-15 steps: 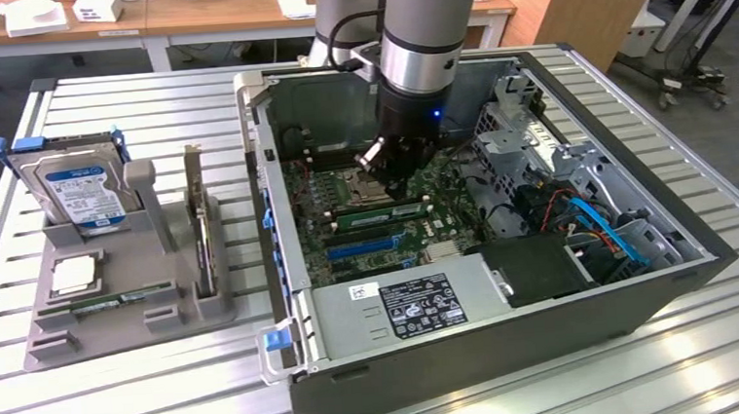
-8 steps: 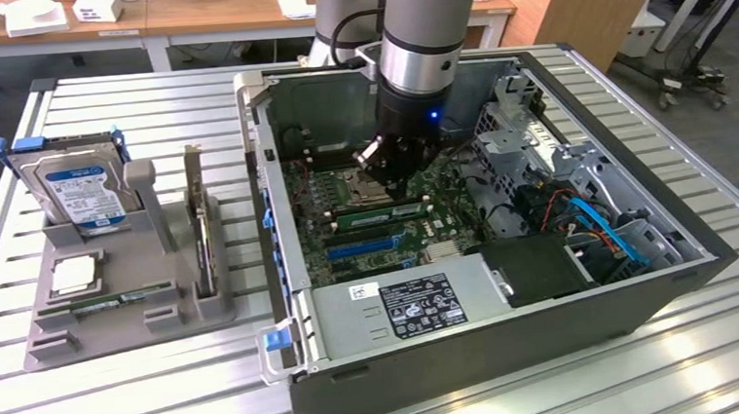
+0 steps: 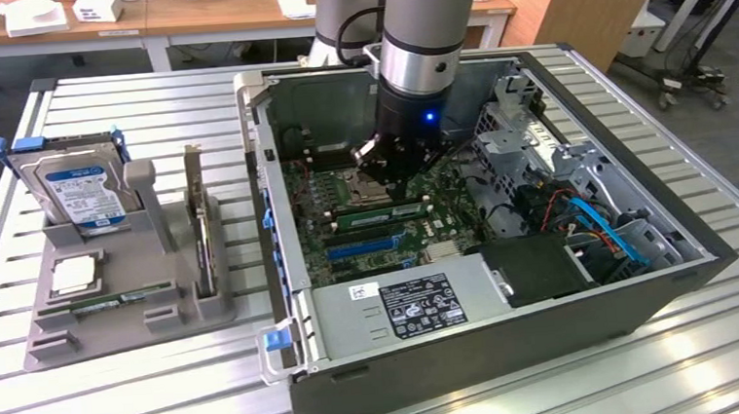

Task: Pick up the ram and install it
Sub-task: 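Press down the ram until it locks into place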

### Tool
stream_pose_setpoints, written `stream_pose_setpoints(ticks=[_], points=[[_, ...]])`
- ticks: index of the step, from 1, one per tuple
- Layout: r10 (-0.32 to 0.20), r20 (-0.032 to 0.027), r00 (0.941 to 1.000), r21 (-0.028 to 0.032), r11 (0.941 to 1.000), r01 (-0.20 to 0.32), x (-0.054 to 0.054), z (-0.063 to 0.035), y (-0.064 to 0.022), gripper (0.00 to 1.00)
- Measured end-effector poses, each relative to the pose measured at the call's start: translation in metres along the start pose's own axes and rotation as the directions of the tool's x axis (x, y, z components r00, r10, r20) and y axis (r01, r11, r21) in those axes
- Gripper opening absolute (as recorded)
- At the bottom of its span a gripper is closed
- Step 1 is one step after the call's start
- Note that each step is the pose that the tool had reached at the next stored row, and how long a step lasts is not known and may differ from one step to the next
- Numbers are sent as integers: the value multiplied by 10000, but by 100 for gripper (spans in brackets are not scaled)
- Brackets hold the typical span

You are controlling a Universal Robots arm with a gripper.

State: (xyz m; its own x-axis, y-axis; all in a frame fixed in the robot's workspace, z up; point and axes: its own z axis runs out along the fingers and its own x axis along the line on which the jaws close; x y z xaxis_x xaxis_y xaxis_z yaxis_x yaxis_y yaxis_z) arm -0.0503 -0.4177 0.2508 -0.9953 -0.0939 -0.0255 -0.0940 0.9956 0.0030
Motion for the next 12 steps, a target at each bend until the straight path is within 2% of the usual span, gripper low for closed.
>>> stream_pose_setpoints(ticks=[3, 7, 12], points=[[351, 4, 9994, 5, 9994, -351, 1, 3, 6, 9], [356, 2, 9994, 9, 9994, -356, 0, 2, 6, 9], [430, 2, 9991, 18, 9991, -430, -6, 2, 64, 9]])
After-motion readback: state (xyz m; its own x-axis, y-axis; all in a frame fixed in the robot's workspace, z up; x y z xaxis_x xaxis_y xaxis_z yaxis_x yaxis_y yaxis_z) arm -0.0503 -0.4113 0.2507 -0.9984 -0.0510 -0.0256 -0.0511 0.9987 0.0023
